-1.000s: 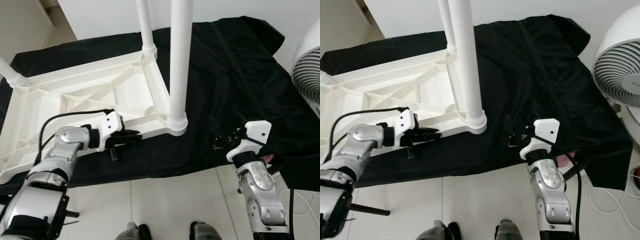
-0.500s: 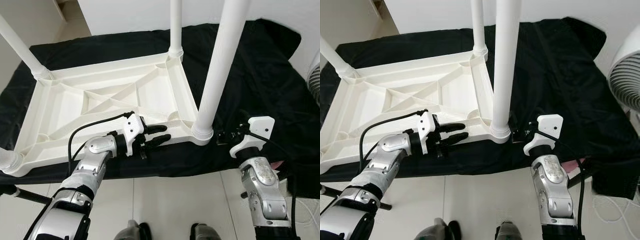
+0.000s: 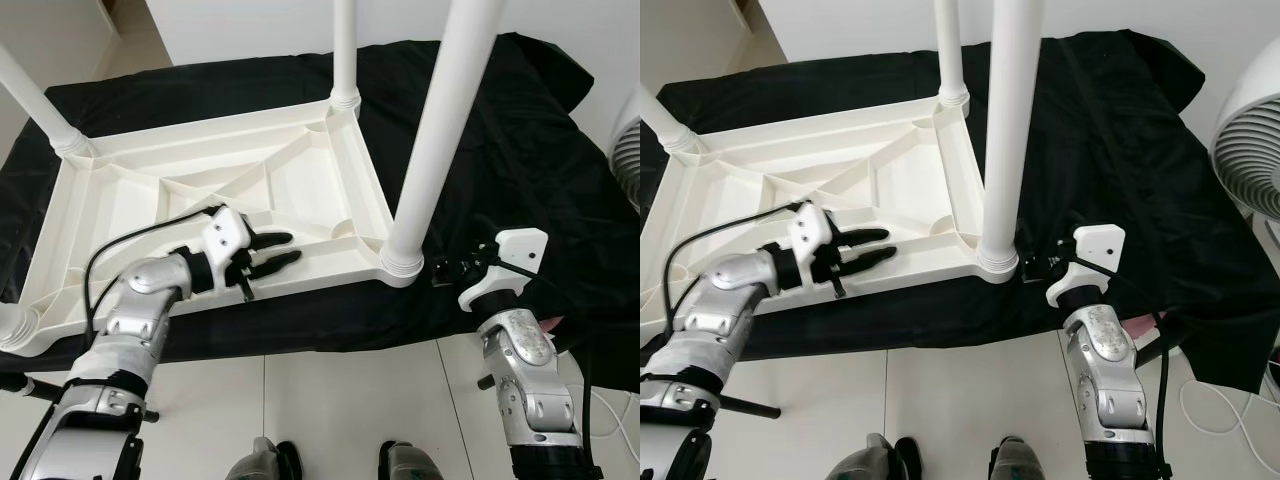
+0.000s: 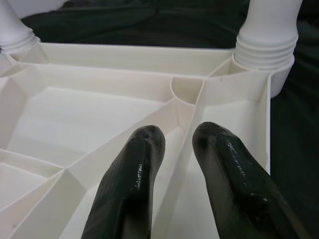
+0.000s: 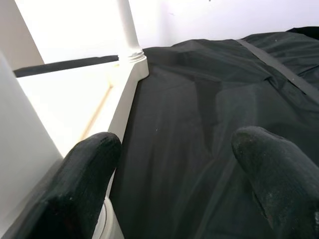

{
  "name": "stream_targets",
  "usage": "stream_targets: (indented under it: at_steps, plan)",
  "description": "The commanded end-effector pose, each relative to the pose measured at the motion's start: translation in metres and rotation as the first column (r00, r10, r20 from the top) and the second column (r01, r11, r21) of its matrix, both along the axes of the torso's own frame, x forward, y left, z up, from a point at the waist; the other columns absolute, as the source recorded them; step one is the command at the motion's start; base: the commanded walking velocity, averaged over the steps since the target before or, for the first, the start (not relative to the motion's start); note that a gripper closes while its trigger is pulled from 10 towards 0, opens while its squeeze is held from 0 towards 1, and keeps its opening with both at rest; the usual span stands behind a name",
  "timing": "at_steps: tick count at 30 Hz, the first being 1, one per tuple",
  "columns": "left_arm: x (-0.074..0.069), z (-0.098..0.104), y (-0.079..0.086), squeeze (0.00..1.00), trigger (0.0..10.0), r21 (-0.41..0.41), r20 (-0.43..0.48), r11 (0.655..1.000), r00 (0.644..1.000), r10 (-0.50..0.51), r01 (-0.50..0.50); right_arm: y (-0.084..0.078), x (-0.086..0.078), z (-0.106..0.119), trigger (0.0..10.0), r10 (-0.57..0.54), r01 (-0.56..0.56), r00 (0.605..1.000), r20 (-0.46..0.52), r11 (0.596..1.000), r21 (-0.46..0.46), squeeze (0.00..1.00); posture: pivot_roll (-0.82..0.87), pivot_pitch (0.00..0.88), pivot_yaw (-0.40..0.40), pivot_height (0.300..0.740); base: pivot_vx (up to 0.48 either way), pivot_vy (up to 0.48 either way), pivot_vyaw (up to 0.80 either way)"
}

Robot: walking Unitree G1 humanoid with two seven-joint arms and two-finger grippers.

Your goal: Building children table

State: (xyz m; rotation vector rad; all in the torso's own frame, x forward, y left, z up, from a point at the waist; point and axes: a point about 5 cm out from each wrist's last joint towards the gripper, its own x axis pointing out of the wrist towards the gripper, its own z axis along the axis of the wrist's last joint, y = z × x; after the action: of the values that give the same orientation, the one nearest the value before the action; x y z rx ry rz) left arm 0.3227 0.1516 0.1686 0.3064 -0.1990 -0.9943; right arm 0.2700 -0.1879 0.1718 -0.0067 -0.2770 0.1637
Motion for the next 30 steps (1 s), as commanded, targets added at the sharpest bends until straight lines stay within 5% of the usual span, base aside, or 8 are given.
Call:
stream_targets:
  at_steps: [1,5,8,18,26,30]
  plan:
    - [-0.001,-0.001,0.010,0.00,10.0,-0.040,-0.014,0.994,0.995,0.103,-0.104,-0.002,-0.003,-0.005,10.0,0.009,-0.009,1.000,-0.010,1.000,0.025,0.00,-0.13,0.122,0.136,0.740,0.000,0.000,0.00]
    - [-0.023,-0.004,0.005,0.00,10.0,-0.152,-0.051,0.973,0.984,0.168,-0.174,-0.011,-0.007,-0.007,10.0,0.005,-0.005,1.000,-0.005,0.998,0.064,0.00,-0.13,0.115,0.122,0.740,0.000,0.000,0.00]
    - [-0.031,-0.006,0.000,0.00,10.0,-0.142,-0.062,0.971,0.981,0.182,-0.190,-0.010,-0.007,-0.001,10.0,0.029,-0.029,0.999,0.014,0.998,0.047,0.00,-0.13,0.112,0.135,0.740,0.000,0.000,0.00]
    - [-0.039,-0.005,-0.016,0.00,10.0,-0.222,-0.119,0.952,0.975,0.186,-0.209,-0.007,-0.015,-0.001,10.0,0.149,-0.149,0.989,-0.005,0.989,-0.004,0.00,-0.14,0.092,0.141,0.740,0.000,0.000,0.00]
    - [-0.054,-0.007,-0.043,0.00,10.0,-0.253,-0.208,0.949,0.969,0.135,-0.186,-0.009,-0.016,0.002,10.0,0.395,-0.406,0.912,-0.112,0.910,-0.089,0.00,-0.13,0.115,0.131,0.740,0.000,0.000,0.00]
    - [-0.056,-0.004,-0.052,0.00,10.0,-0.272,-0.213,0.944,0.968,0.130,-0.187,-0.008,-0.011,0.004,10.0,0.425,-0.438,0.897,-0.118,0.890,-0.124,0.00,-0.13,0.110,0.120,0.740,0.000,0.000,0.00]
